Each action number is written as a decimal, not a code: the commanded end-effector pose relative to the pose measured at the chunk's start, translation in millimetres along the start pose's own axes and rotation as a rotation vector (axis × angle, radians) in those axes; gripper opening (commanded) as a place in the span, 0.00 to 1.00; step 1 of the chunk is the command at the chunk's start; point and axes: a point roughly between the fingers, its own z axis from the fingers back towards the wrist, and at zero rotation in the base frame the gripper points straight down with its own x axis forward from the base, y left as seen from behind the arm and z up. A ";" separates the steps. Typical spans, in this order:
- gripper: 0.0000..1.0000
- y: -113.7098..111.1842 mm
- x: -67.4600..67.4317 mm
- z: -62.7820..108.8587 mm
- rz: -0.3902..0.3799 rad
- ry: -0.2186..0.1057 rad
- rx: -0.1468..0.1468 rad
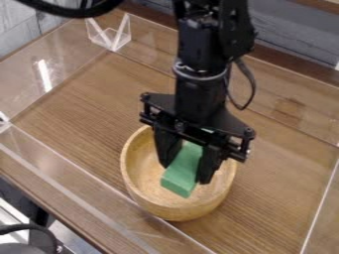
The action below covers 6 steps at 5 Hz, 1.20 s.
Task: Put the green block in the brown bowl
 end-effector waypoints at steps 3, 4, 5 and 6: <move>0.00 -6.6 5.2 7.9 -0.021 -0.033 -0.012; 0.00 -7.4 5.0 7.7 -0.025 -0.031 -0.012; 0.00 -8.3 4.9 8.2 -0.029 -0.029 -0.013; 0.00 -8.9 4.9 8.9 -0.034 -0.027 -0.013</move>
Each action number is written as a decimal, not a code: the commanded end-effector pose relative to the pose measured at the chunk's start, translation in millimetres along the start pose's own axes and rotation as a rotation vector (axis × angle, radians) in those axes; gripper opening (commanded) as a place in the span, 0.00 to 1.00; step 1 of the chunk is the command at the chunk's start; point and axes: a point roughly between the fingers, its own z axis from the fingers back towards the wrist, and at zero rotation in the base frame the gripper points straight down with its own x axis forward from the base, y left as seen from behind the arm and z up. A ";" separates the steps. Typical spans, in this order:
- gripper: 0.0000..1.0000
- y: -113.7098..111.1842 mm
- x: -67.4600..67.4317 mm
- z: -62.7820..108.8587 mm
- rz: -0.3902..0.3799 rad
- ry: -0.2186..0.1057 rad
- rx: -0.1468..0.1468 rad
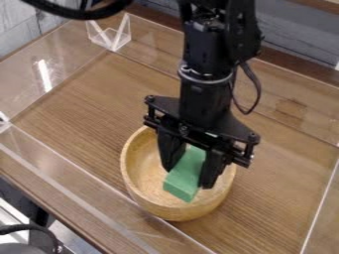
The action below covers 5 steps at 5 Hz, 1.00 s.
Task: Put the green block in the brown bowl
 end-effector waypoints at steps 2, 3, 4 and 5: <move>0.00 -5.9 7.4 13.5 -0.020 -0.041 -0.016; 0.00 -6.3 7.3 12.8 -0.024 -0.040 -0.017; 0.00 -6.7 7.3 12.1 -0.028 -0.039 -0.017; 0.00 -6.8 7.2 11.8 -0.031 -0.038 -0.018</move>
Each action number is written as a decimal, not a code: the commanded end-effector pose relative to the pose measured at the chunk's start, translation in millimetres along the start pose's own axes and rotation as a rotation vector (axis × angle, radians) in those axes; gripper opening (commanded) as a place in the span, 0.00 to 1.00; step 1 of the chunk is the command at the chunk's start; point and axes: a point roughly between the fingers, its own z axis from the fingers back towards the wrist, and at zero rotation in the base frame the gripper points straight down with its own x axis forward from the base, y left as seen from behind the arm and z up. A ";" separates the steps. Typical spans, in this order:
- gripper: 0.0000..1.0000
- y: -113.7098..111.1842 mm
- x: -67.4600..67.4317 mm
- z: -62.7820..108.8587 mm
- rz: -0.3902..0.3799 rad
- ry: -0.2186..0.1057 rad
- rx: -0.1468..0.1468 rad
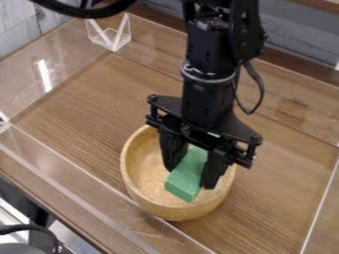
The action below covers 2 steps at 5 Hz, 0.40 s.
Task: Put the green block in the brown bowl
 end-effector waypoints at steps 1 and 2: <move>0.00 -4.7 6.9 10.7 -0.013 -0.043 -0.016; 0.00 -4.7 6.8 10.6 -0.016 -0.042 -0.017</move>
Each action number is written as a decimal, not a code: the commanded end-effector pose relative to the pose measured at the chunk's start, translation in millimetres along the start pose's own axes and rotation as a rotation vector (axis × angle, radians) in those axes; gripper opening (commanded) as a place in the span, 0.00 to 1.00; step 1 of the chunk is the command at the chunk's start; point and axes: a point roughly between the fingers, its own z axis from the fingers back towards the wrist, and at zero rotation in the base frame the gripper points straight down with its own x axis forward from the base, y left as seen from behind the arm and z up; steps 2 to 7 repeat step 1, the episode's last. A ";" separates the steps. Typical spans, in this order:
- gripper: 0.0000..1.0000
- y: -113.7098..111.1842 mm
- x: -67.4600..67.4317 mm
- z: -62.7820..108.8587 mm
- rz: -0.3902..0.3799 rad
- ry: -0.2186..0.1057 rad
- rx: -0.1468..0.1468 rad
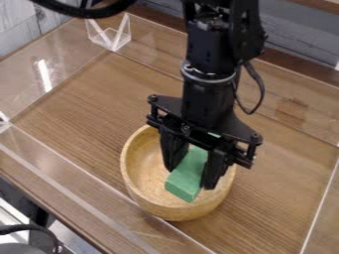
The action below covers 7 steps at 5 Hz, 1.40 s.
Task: Put the green block in the brown bowl
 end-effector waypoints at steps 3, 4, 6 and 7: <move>0.00 -4.3 6.8 10.1 -0.012 -0.043 -0.014; 0.00 -4.3 6.8 10.1 -0.012 -0.043 -0.014; 0.00 -4.3 6.8 10.1 -0.012 -0.043 -0.014; 0.00 -4.3 6.8 10.1 -0.012 -0.043 -0.014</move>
